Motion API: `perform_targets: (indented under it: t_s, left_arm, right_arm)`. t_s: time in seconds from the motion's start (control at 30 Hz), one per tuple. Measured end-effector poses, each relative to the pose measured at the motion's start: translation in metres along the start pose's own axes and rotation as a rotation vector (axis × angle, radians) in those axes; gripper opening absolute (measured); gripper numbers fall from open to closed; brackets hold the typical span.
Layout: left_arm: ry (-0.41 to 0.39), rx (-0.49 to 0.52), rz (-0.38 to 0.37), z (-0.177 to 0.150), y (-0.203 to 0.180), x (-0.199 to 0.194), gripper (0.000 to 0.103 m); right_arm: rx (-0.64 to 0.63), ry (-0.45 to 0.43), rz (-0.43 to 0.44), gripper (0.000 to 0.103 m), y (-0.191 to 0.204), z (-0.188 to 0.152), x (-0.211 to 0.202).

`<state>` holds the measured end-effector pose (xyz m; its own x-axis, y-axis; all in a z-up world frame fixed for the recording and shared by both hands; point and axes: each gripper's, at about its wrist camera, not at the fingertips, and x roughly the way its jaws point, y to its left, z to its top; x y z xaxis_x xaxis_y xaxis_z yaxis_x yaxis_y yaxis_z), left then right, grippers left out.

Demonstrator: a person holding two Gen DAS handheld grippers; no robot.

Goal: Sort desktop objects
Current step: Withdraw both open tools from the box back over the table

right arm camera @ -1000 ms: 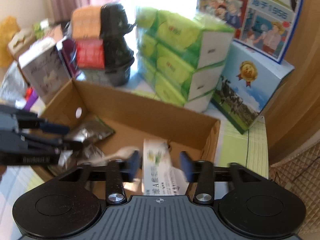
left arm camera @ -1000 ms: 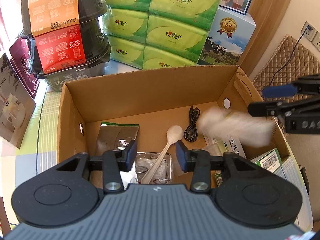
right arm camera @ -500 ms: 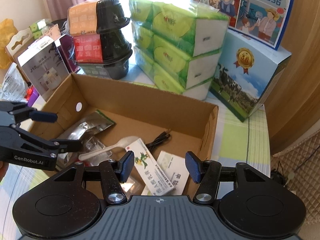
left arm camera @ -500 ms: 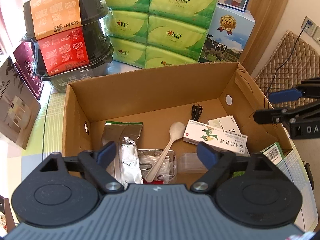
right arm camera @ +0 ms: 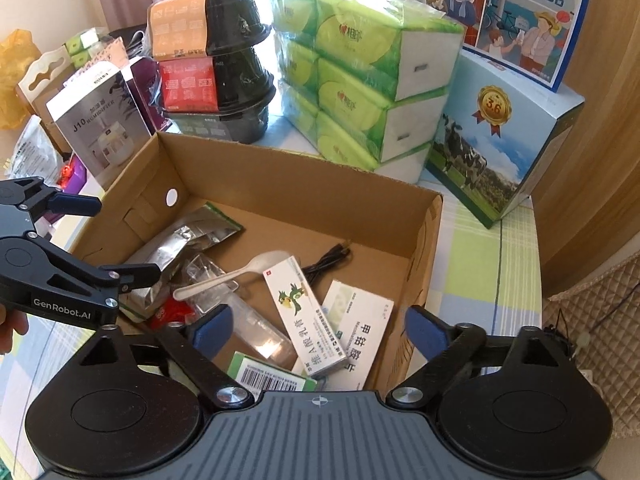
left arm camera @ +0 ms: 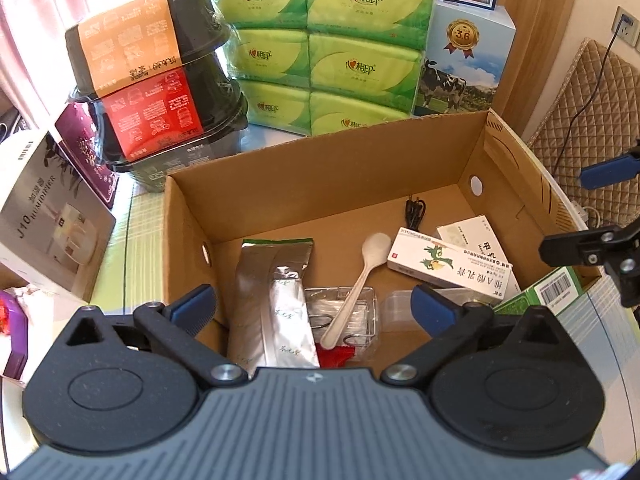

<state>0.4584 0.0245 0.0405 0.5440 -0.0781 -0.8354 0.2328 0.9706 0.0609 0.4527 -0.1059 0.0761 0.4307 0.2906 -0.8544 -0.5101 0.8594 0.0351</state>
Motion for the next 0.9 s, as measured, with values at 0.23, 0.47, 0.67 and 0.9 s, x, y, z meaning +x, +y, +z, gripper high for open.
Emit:
perform_targets:
  t_s: [0.23,0.47,0.67,0.9]
  left_arm:
    - [-0.004,0.002,0.023,-0.005,0.0,-0.009,0.102]
    - [-0.008,0.009,0.038,-0.012,0.001,-0.019,0.102]
    - [0.005,-0.016,0.035,-0.016,0.002,-0.03,0.102]
    - [0.019,-0.051,0.047,-0.024,0.003,-0.044,0.102]
  right_arm:
    - [0.016,0.026,-0.009,0.101,0.0,-0.005,-0.004]
    - [0.009,0.031,-0.013,0.101,0.004,-0.012,-0.011]
    - [0.004,0.026,-0.008,0.101,0.011,-0.015,-0.019]
    - [0.001,0.022,0.004,0.101,0.02,-0.019,-0.031]
